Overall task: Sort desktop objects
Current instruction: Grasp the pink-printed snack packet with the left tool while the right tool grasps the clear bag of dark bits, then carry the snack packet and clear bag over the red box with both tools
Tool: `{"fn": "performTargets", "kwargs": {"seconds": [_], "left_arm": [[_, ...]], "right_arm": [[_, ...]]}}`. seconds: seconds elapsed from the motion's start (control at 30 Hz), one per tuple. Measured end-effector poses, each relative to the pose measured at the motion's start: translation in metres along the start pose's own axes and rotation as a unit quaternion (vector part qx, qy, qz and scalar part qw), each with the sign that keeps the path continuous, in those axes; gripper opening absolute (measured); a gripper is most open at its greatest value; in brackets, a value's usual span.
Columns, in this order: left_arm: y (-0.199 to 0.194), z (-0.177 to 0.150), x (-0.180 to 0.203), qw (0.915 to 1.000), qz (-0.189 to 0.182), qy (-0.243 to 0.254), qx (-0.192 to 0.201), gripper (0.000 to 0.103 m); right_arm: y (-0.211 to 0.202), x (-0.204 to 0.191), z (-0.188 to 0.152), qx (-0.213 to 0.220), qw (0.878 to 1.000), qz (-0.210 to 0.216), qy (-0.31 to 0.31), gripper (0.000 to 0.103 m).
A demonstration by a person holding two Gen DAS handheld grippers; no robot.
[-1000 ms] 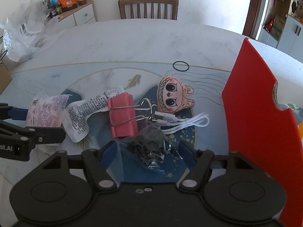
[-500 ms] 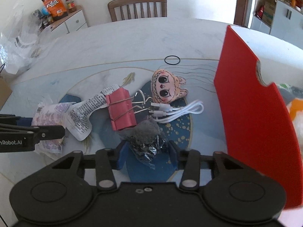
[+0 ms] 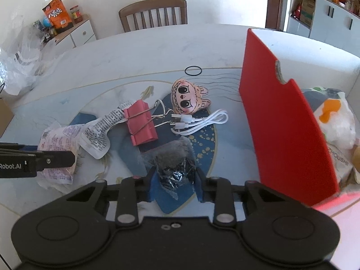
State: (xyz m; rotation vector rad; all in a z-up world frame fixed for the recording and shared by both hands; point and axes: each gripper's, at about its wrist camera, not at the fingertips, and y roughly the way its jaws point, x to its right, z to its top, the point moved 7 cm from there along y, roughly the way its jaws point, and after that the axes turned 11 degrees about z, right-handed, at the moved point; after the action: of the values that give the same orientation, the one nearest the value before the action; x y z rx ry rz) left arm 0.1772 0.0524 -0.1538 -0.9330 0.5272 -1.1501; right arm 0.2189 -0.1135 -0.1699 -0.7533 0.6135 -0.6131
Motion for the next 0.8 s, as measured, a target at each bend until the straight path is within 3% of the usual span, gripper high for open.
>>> {"fn": "performTargets", "kwargs": {"seconds": [0.4, 0.8], "left_arm": [[-0.025, 0.004, 0.018, 0.9994, -0.034, 0.007, -0.007, 0.051], [-0.057, 0.009, 0.042, 0.9968, -0.067, 0.041, 0.016, 0.051]], "right_arm": [[-0.039, -0.008, -0.003, 0.025, 0.999, 0.004, 0.039, 0.031], [-0.092, -0.016, -0.006, 0.070, 0.995, -0.010, 0.065, 0.031]]}}
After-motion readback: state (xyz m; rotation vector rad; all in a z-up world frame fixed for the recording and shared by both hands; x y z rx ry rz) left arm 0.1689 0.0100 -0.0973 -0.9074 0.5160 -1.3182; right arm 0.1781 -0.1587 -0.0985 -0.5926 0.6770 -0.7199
